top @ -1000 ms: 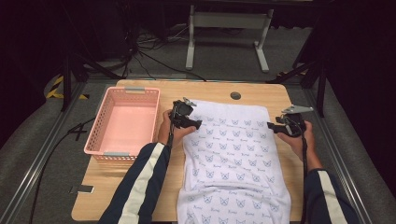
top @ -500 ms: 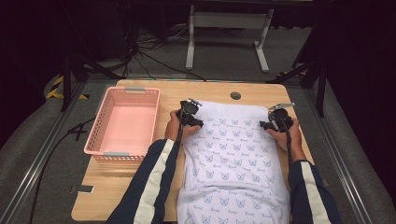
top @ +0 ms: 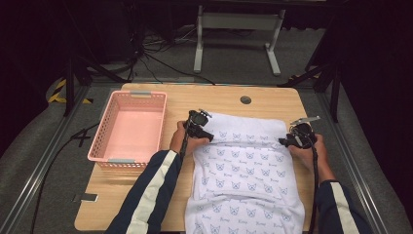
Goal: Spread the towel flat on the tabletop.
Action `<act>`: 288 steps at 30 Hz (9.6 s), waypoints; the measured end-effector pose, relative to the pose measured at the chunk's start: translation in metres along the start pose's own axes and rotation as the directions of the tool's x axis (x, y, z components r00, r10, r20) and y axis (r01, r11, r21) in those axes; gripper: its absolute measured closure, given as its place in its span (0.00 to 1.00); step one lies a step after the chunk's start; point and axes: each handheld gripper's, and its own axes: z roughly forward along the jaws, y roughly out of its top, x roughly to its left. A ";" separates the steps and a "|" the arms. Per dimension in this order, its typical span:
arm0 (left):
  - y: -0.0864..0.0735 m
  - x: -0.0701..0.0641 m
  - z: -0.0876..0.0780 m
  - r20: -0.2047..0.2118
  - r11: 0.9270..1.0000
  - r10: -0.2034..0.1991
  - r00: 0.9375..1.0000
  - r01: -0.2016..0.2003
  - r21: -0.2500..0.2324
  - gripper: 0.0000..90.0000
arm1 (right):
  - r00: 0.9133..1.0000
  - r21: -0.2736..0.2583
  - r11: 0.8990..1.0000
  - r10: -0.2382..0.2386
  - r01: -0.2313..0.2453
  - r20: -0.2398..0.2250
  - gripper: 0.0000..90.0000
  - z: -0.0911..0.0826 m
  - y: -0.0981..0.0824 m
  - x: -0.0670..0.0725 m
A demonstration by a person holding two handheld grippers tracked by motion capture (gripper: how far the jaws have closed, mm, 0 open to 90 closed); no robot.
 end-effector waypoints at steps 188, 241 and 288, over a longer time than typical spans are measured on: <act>-0.120 -0.054 -0.072 0.076 0.913 0.397 0.915 -0.385 -0.132 0.91 | 0.869 -0.143 0.907 -0.422 0.397 -0.260 0.89 -0.065 -0.087 0.061; -0.154 -0.098 -0.122 0.231 0.832 0.553 0.800 -0.516 -0.205 0.98 | 0.742 -0.192 0.818 -0.573 0.542 -0.349 0.97 -0.147 -0.126 0.080; -0.182 -0.094 -0.133 0.297 0.862 0.506 0.810 -0.473 -0.180 0.82 | 0.681 -0.121 0.791 -0.584 0.600 -0.442 0.90 -0.142 -0.164 0.083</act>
